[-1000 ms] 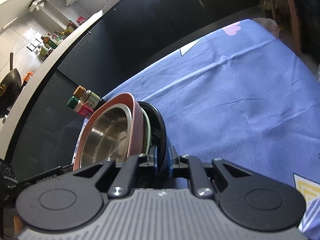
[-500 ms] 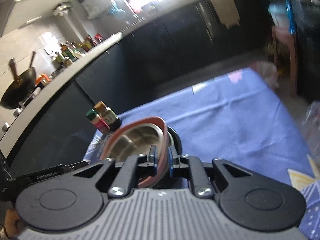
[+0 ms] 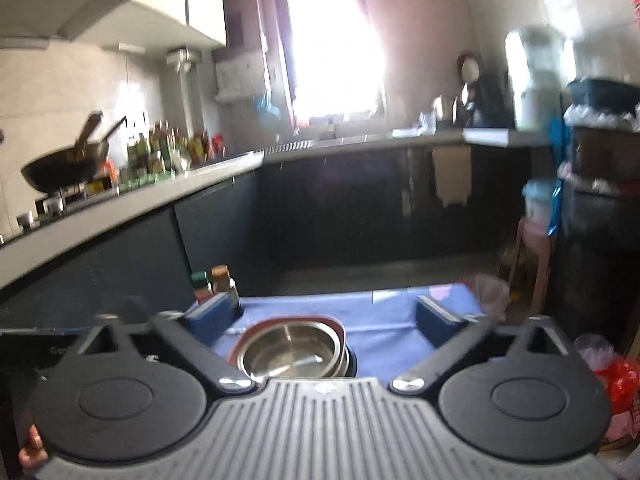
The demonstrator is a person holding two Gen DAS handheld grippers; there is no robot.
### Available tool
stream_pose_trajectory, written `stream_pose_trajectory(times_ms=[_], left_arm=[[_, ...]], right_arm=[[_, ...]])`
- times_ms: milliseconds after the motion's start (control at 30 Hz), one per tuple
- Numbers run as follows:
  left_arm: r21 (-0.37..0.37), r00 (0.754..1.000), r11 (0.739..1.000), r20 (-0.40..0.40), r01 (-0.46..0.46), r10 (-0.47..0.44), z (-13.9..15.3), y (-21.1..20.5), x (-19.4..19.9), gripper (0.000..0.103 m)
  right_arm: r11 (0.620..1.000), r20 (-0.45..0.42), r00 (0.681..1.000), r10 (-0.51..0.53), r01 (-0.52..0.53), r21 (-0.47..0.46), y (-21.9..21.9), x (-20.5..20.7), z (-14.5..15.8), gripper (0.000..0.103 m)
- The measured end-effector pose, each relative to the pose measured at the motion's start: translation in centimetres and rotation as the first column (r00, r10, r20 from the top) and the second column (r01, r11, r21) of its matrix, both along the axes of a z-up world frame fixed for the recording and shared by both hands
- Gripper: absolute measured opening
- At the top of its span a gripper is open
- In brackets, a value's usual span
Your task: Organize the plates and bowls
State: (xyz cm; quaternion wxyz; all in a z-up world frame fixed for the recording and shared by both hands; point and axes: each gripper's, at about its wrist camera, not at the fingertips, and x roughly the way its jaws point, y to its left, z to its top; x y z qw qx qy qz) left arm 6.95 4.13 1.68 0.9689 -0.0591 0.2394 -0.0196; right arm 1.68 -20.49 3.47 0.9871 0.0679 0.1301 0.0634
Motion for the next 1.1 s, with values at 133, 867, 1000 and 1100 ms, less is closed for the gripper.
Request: stream_pose_trajectory(times_ms=[133,867,1000,1100], left_arm=[[0.015,1.000,1.000,0.023,-0.010,0.009,0.6,-0.2,-2.4,0.103],[0.059,0.997,0.997,0.060,0.050,-0.053,-0.8,-3.1,-11.8,0.103],[0.063,0.996,0.996,0.058,0.057,-0.060,-1.0,-3.1,-12.6,0.103],[0.069,0.996,0.996,0.059,0.059,-0.063,-1.1,-3.1,-12.8,0.103]], right_arm=[[0.997,0.132,0.989,-0.070,0.068,0.020,-0.2,-3.2,-0.2,0.103],[0.992,-0.059,0.995,-0.087,0.091,0.082,-0.1,-9.0,-1.3,0.103],[0.993,-0.078,0.994,-0.075,0.081,0.081,0.1,-9.5,-1.4,0.103],[0.994,-0.080,0.993,-0.086,0.092,0.065,0.2,-9.8,-1.6,0.103]])
